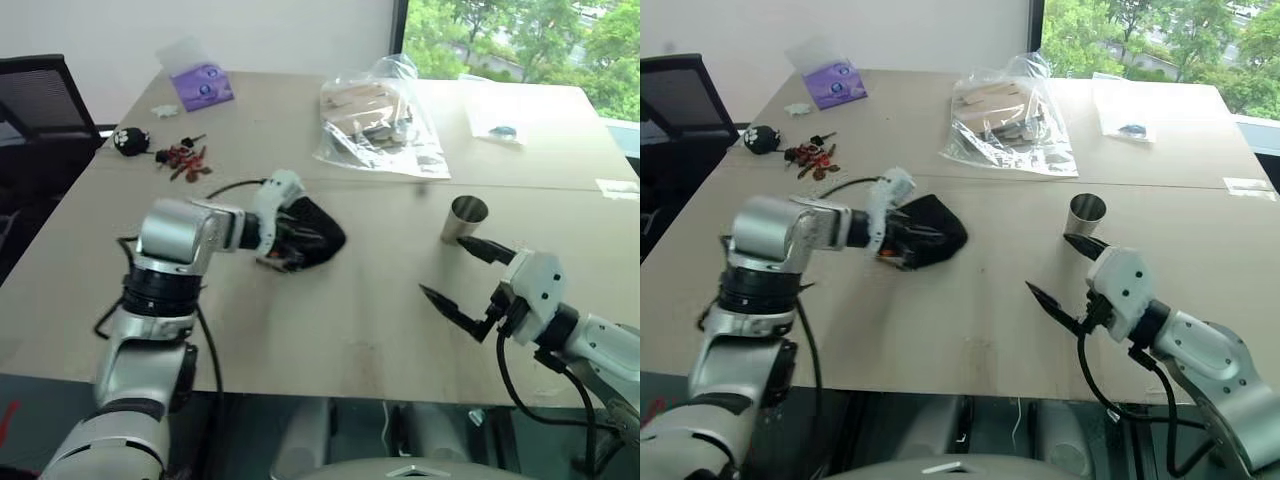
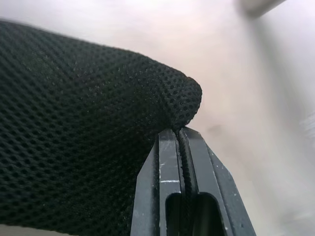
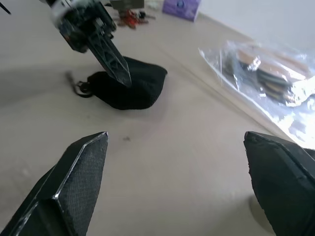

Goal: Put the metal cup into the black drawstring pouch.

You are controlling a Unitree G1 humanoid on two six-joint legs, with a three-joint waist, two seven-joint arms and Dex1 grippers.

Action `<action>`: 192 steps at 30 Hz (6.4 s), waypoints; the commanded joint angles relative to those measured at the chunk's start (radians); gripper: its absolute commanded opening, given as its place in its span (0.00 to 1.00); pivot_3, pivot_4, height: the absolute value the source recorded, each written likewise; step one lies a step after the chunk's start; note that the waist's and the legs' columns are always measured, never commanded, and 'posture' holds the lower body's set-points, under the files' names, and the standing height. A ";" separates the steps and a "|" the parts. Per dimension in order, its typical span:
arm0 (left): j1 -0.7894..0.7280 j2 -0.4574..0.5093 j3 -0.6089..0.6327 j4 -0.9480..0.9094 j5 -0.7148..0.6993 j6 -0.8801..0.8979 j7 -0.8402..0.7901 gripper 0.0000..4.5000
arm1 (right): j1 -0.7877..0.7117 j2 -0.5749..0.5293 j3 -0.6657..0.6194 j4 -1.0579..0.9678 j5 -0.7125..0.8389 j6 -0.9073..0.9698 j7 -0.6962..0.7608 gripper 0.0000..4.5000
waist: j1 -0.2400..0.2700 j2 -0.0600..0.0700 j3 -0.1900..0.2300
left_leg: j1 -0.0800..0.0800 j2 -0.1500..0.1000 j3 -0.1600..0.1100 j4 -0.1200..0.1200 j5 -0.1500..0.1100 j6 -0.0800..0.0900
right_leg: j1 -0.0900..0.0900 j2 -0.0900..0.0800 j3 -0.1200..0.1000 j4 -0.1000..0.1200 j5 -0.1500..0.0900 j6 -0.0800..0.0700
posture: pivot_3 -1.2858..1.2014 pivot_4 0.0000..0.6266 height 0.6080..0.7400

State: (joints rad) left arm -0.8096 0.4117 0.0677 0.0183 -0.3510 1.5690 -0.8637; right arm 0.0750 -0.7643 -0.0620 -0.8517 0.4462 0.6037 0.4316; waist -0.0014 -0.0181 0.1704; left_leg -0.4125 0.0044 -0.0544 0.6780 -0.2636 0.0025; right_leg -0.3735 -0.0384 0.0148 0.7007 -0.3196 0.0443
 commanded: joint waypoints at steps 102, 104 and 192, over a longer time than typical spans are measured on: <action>0.056 0.084 0.195 0.082 -0.357 0.002 0.420 0.00 | -0.318 0.580 0.354 0.955 -0.368 -0.491 0.121 0.00 | -0.041 0.001 0.000 | 0.011 -0.002 0.006 -0.011 0.005 -0.008 | -0.001 -0.001 0.010 0.003 0.002 0.002 | 0.52 0.24 1.00; 0.056 0.077 0.239 0.118 -0.357 -0.040 0.412 0.00 | -0.321 0.560 0.372 0.986 -0.410 -0.548 0.123 0.00 | -0.041 0.001 0.000 | 0.014 -0.002 0.006 -0.011 0.005 -0.008 | 0.000 -0.001 0.011 0.003 0.002 0.002 | 0.52 0.24 1.00; 0.090 -0.074 0.315 -0.131 -0.827 0.045 0.525 0.00 | -0.875 0.929 0.147 1.346 -0.199 -0.253 0.031 0.00 | -0.052 -0.003 0.003 | 0.009 0.003 0.005 -0.025 0.008 -0.014 | -0.007 -0.002 0.010 -0.005 0.004 -0.002 | 0.52 0.24 1.00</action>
State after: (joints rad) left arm -0.7062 0.3659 0.4208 -0.0499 -1.0619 1.5878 -0.2752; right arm -0.7649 0.1283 0.1580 0.5245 0.1232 0.2466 0.4492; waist -0.0530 -0.0213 0.1737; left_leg -0.4039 0.0081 -0.0504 0.6521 -0.2547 -0.0130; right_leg -0.3806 -0.0402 0.0243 0.6955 -0.3154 0.0418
